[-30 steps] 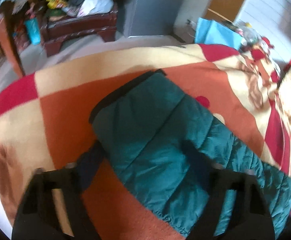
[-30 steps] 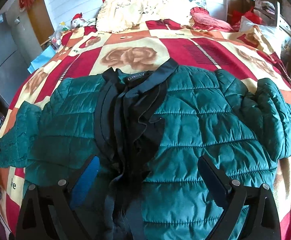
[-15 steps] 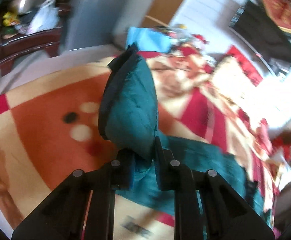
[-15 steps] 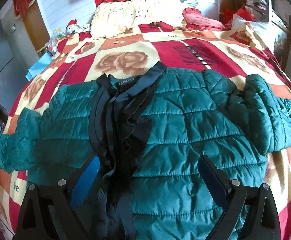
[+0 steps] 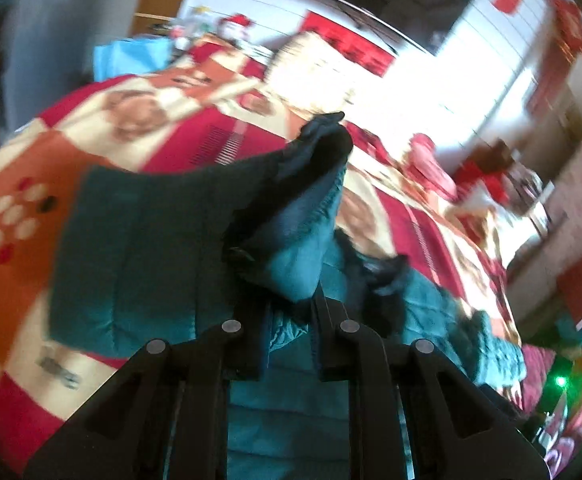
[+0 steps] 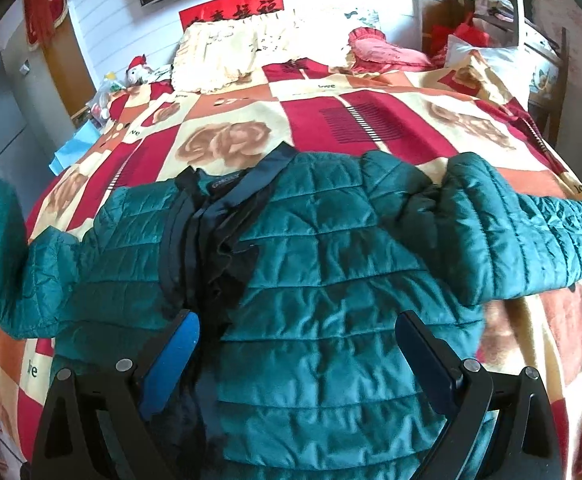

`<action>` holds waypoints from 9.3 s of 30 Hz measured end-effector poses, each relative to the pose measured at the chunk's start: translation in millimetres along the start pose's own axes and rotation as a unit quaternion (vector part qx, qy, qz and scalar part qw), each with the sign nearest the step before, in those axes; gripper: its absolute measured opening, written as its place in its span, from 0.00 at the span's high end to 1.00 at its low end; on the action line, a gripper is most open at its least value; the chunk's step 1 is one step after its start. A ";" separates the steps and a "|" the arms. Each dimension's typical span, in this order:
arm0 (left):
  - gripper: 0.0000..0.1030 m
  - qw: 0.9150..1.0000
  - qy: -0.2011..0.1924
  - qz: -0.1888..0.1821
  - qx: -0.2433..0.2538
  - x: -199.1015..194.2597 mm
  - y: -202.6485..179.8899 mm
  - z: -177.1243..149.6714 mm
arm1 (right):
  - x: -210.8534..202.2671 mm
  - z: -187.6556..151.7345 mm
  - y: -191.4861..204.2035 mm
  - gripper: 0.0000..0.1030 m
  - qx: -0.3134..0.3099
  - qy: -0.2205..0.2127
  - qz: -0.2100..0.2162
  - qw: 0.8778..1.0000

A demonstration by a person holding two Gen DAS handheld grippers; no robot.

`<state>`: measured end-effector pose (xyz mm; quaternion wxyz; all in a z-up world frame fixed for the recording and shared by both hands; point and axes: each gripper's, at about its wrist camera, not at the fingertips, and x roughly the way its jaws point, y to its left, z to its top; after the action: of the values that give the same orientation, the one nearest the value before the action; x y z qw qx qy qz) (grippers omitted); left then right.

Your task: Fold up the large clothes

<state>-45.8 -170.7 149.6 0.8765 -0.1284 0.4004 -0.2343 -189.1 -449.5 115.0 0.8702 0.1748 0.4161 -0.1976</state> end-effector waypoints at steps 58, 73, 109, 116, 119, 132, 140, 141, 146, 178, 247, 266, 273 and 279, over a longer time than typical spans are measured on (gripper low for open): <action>0.36 0.989 0.085 0.118 -0.016 24.1 96.6 -50.2 | -17.3 48.5 -9.8 0.86 -0.056 -0.108 -0.032 0.992; 0.36 0.992 0.068 0.107 0.018 50.1 48.2 -32.1 | 31.0 55.4 -69.0 0.82 0.015 -0.040 -0.052 0.998; 0.24 0.980 0.076 0.159 0.091 100.0 5.5 -42.2 | 78.4 12.5 -17.7 0.34 -0.052 0.056 -0.027 0.997; 0.24 0.985 0.061 0.127 0.101 71.4 -19.2 -48.4 | 32.7 10.9 -19.8 0.34 -0.052 0.016 -0.022 0.998; 0.24 0.987 0.061 0.110 0.102 64.8 -31.4 -52.2 | 19.3 9.0 -20.5 0.34 -0.053 0.010 -0.032 0.998; 0.24 0.988 0.092 0.073 0.099 68.8 -63.4 -78.3 | -3.3 -0.4 -41.3 0.34 -0.033 0.001 -0.028 0.999; 0.24 0.987 0.095 0.071 0.104 72.8 -73.5 -84.1 | -10.4 1.7 -74.0 0.33 -0.003 -0.005 -0.034 0.999; 0.24 0.987 0.096 0.071 0.104 73.8 -75.0 -84.5 | -11.3 1.6 -77.8 0.32 0.000 -0.006 -0.034 0.999; 0.24 0.987 0.101 0.070 0.104 79.0 -81.7 -87.7 | -14.4 1.1 -101.2 0.28 0.018 -0.007 -0.030 0.999; 0.24 0.988 0.086 0.097 0.085 98.5 -59.3 -69.1 | -2.5 -0.6 -288.0 0.20 0.176 0.008 -0.161 0.971; 0.24 0.996 0.059 0.063 -0.038 54.8 41.8 -38.2 | 75.4 30.2 91.3 0.53 -0.132 0.065 0.226 0.963; 0.79 0.997 0.077 0.016 0.019 99.1 -38.2 -14.7 | -26.2 69.3 -47.9 0.35 -0.061 -0.043 0.109 0.991; 0.82 0.999 0.019 0.015 0.027 49.7 -8.6 14.1 | -27.3 86.8 -82.7 0.35 0.017 -0.052 0.096 0.994; 0.82 0.995 0.064 0.068 0.021 72.0 32.6 -17.8 | 28.1 66.4 -36.0 0.35 -0.033 0.007 0.108 0.994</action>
<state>-8.3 -180.3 78.4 0.8653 -0.0669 0.4588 -0.1908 -147.1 -517.2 127.0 0.8890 0.1909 0.4069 -0.0873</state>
